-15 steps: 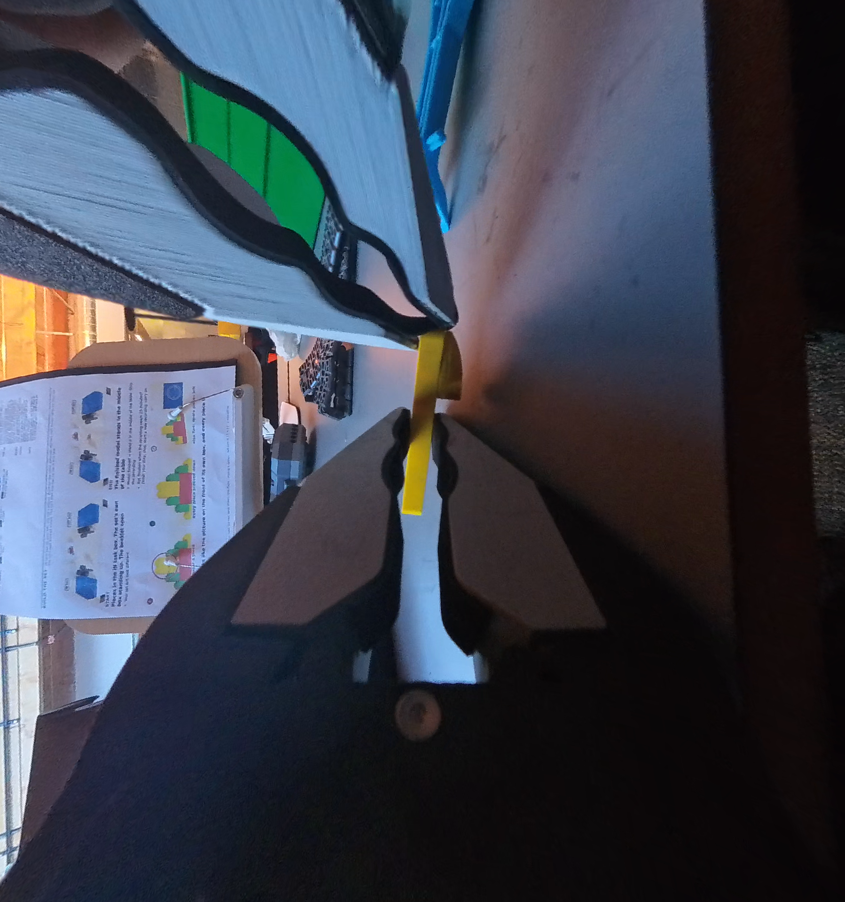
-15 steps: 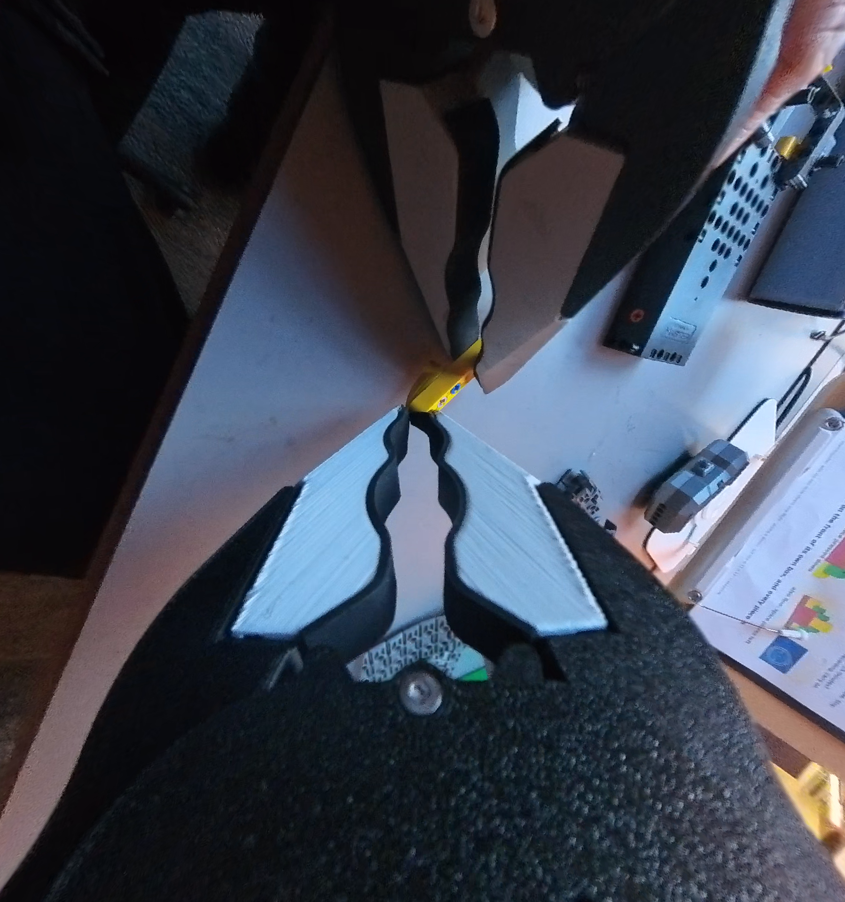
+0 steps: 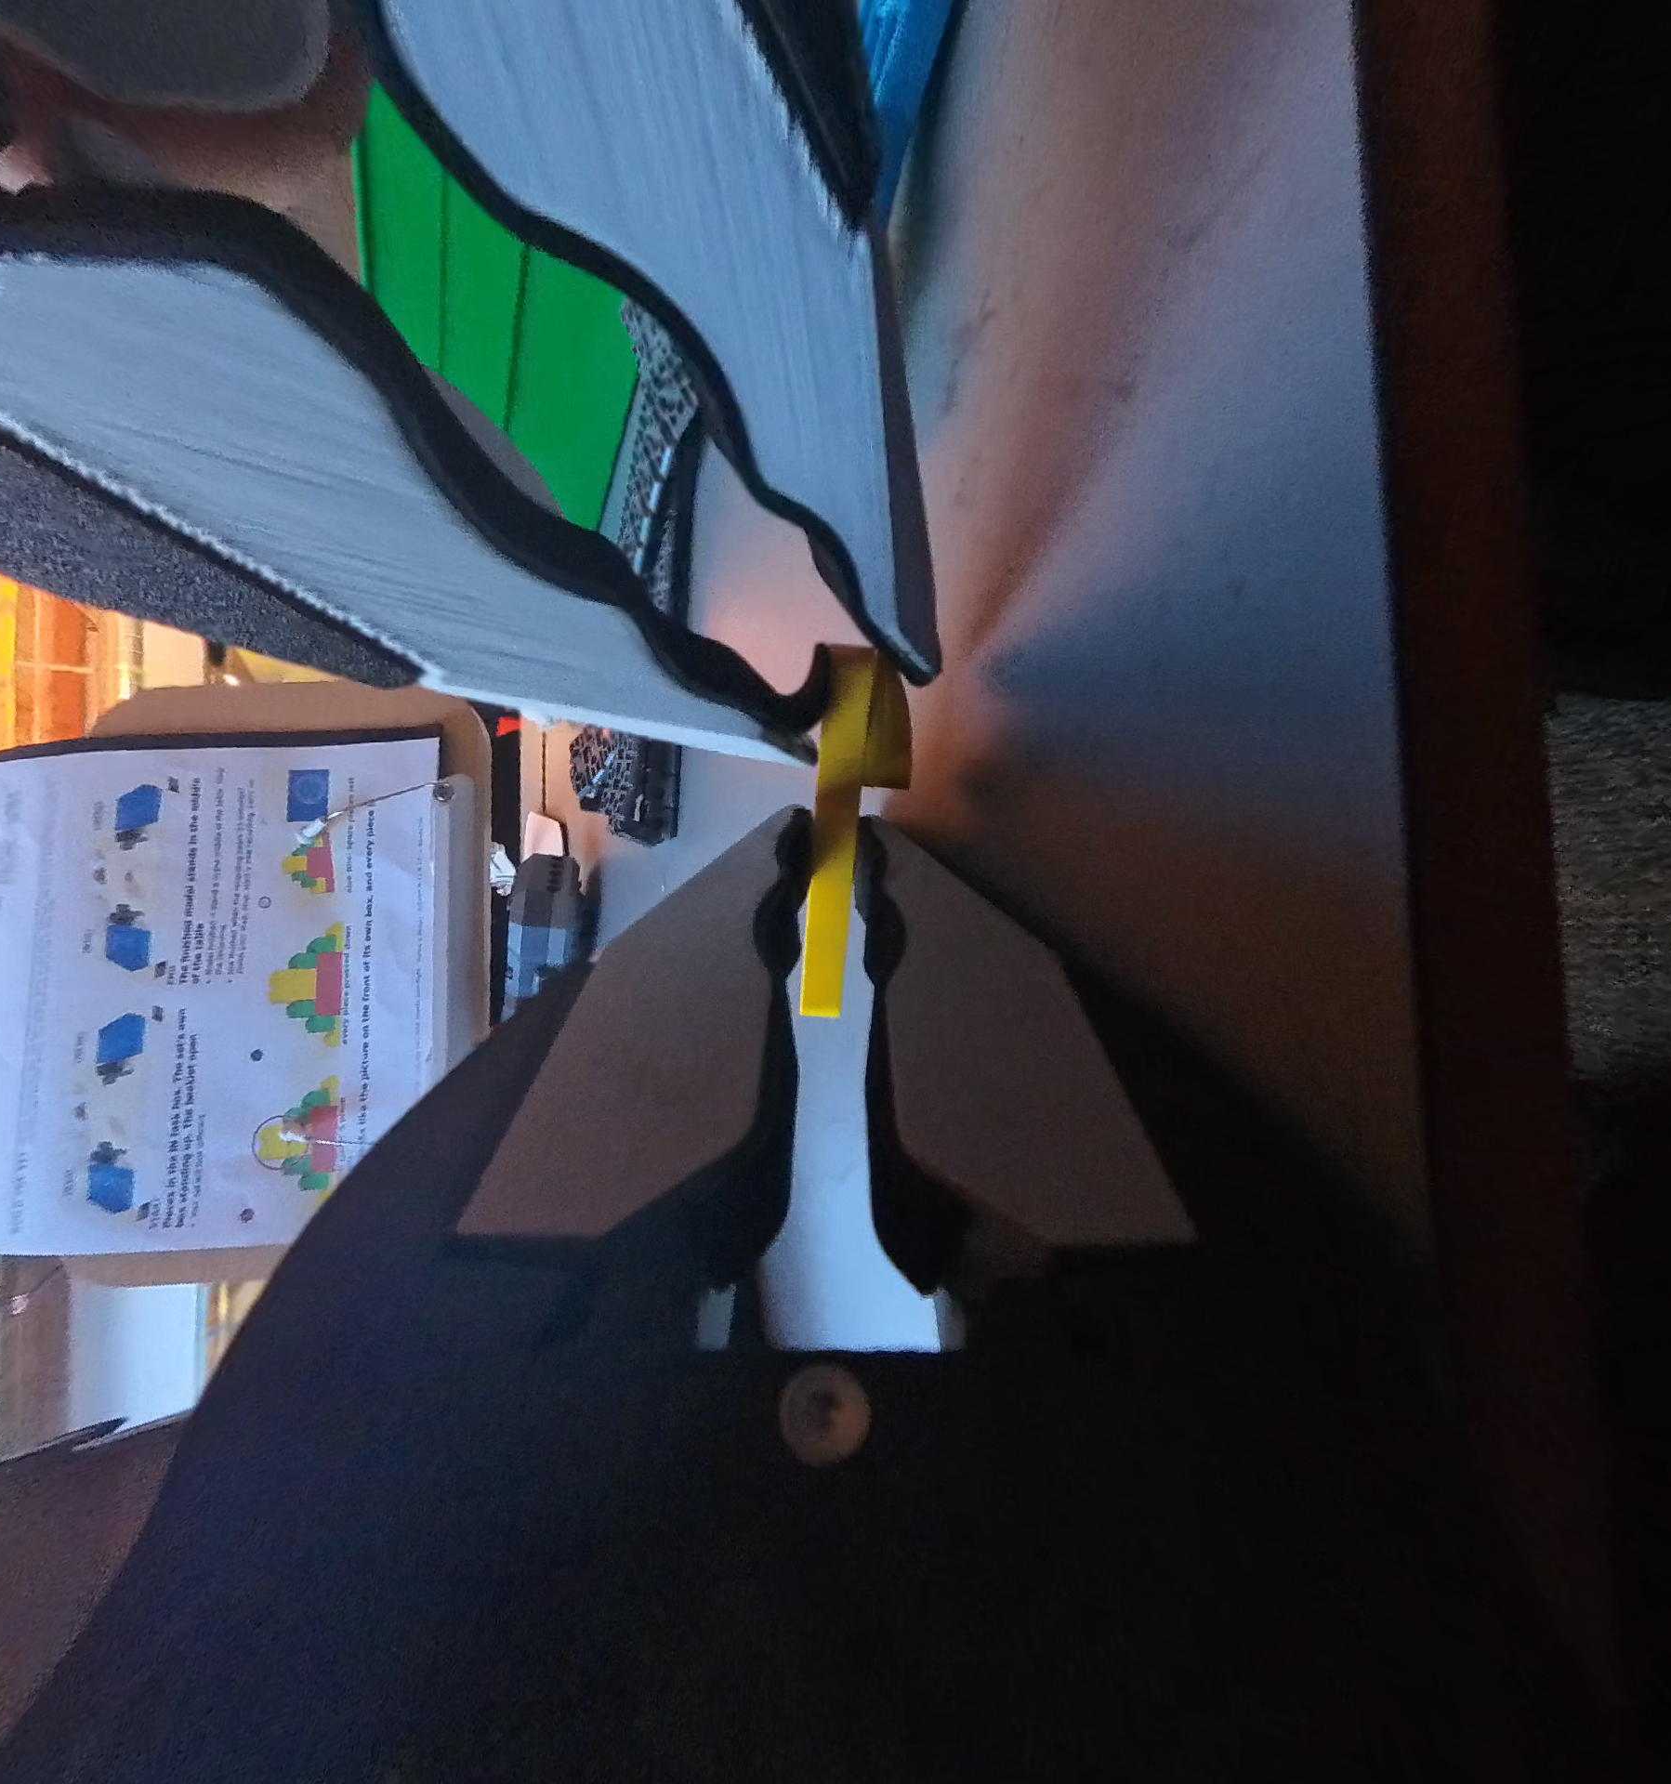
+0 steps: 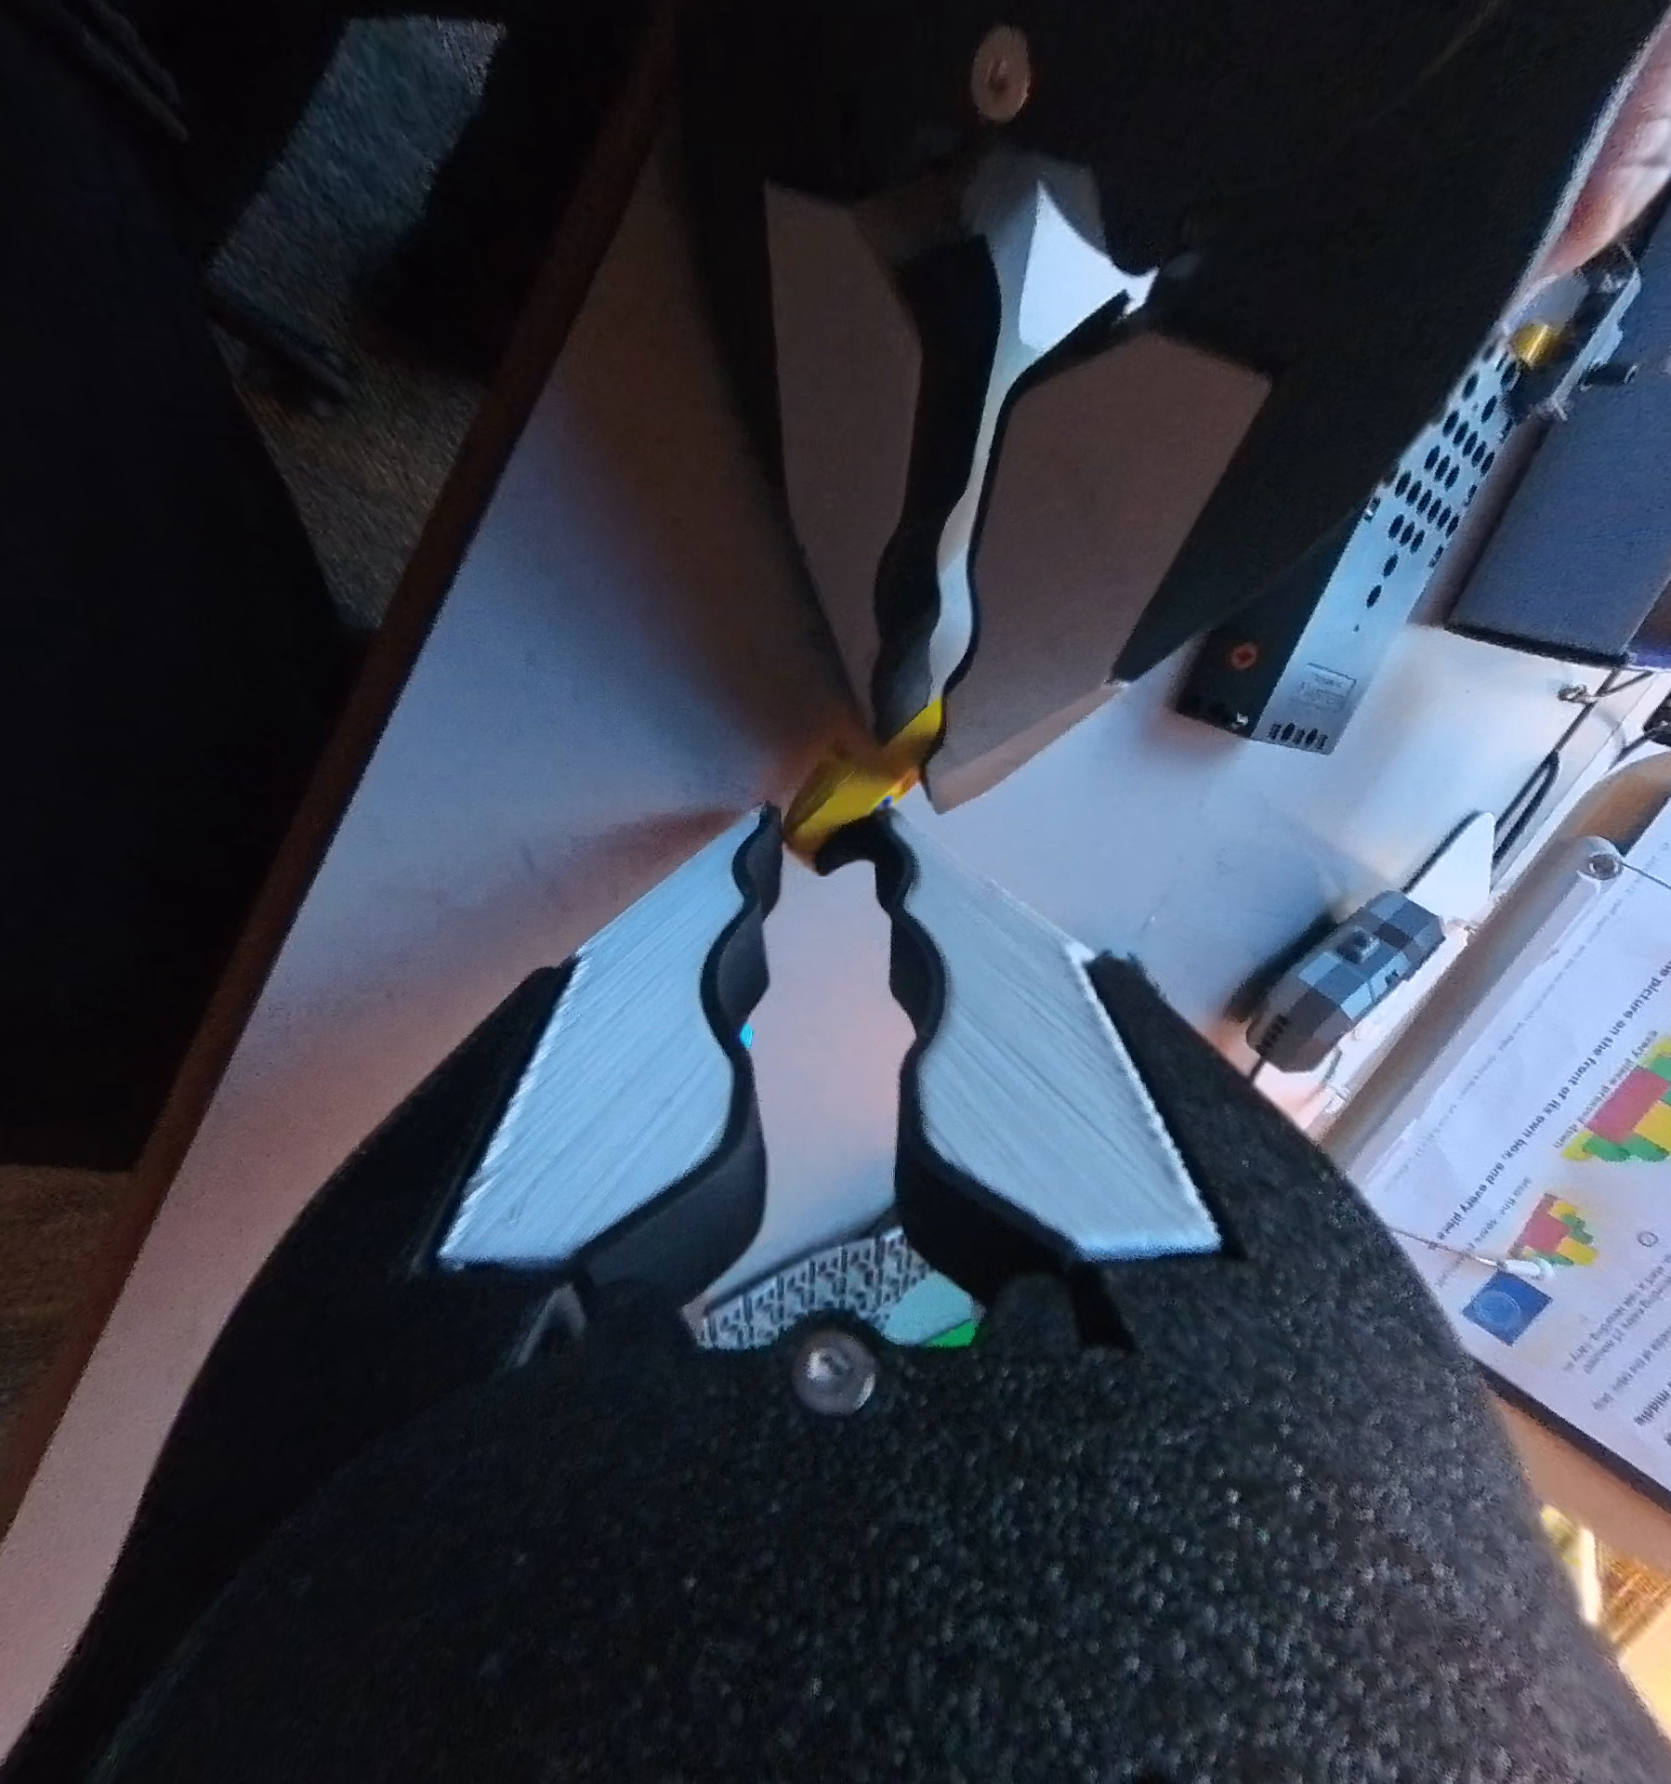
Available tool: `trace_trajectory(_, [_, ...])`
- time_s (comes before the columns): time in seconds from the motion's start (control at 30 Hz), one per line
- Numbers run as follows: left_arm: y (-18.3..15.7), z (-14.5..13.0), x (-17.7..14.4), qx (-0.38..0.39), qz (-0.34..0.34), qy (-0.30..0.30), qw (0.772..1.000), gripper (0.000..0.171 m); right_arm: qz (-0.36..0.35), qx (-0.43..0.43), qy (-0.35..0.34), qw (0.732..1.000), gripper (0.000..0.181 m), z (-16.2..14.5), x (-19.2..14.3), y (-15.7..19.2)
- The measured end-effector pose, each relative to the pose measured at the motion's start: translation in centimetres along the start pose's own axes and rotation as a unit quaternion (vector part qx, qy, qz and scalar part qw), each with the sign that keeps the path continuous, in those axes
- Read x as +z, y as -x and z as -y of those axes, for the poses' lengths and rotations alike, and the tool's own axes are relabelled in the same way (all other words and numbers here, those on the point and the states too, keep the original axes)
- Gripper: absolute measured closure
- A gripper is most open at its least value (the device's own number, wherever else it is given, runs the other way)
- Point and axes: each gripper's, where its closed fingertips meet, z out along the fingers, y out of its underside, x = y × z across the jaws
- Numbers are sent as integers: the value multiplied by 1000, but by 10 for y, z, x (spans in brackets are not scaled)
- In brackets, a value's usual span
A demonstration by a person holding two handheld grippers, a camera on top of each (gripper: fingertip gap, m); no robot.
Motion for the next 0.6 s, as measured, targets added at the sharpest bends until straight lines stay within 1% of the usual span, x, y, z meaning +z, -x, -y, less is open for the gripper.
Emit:
trace_trajectory(0.1, [2,-5,2,-25,-7,9,1000,165,-9,8,5,1000,168,-3,1,-5])
trace_trajectory(0.2, [2,-4,2,-18,-4,7,1000,165,-9,34,-7,999,168,-3,1,-5])
trace_trajectory(0.3, [2,-4,2,-20,-5,5,1000,165,-20,41,-8,999,169,-4,0,-5])
trace_trajectory(0.43, [1,-3,2,-19,-5,4,1000,165,-23,39,-11,999,171,-4,-5,-3])
trace_trajectory(0.6, [2,-2,2,5,10,9,1000,164,-1,18,-13,1000,175,-3,-4,2])
